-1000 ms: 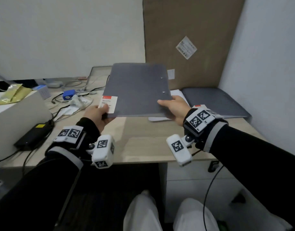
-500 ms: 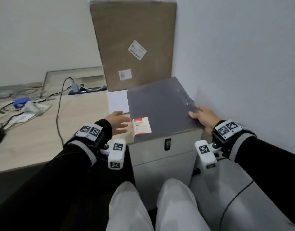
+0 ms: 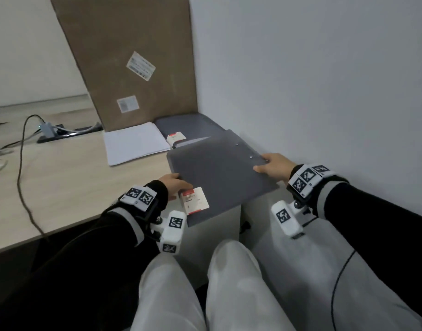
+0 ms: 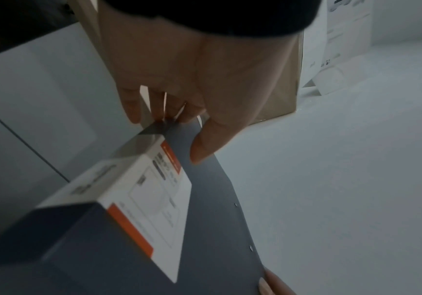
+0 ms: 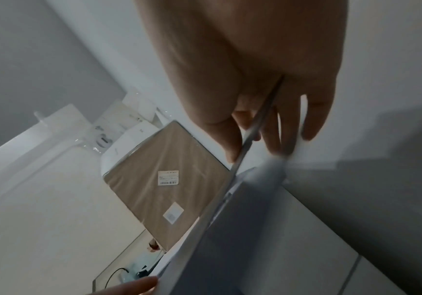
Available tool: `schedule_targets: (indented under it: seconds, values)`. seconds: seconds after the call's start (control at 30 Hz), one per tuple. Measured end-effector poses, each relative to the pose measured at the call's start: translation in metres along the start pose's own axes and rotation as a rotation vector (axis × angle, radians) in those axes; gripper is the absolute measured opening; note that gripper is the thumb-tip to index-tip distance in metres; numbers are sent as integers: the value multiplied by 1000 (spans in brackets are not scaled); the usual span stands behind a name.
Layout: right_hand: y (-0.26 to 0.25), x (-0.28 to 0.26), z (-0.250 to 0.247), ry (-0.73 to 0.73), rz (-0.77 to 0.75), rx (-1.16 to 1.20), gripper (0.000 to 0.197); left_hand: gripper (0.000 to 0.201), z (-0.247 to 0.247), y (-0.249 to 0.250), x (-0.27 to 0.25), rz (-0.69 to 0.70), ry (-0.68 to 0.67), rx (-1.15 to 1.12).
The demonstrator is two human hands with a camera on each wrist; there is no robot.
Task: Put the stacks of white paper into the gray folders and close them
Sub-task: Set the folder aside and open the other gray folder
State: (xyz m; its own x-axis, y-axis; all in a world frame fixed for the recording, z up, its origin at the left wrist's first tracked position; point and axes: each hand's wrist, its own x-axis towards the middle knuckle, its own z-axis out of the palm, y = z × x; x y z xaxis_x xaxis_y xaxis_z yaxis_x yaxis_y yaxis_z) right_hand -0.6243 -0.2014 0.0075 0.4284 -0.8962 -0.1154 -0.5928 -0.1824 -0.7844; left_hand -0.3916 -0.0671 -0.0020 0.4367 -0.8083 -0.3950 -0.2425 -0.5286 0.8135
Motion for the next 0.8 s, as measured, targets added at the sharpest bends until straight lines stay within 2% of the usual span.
schedule_targets:
  seconds: [0.07, 0.13, 0.2, 0.3, 0.43, 0.57, 0.63, 0.8]
  values:
    - [-13, -4, -8, -16, -22, 11, 33, 12, -1, 0, -1, 2, 0, -14]
    - [-32, -11, -19, -62, -55, 143, 33, 7, -2, 4, -7, 12, -34, 0]
    - [-54, -17, -29, -134, -87, 308, 36, 31, -5, 9, -15, 60, -49, 39]
    - [-89, -28, -33, -297, -184, 498, 39, 30, -14, 25, -37, 135, -104, -60]
    - [-141, -40, -5, -478, -271, 643, 25, 64, -44, 49, -57, 224, -149, -269]
    - [-183, -40, 50, -559, -322, 587, 43, 90, -86, 55, -77, 227, -204, -336]
    - [-196, -40, 78, -604, -358, 474, 45, 86, -108, 45, -82, 218, -195, -334]
    - [-206, -30, 130, -644, -375, 333, 47, 34, -159, -2, -95, 217, -73, -508]
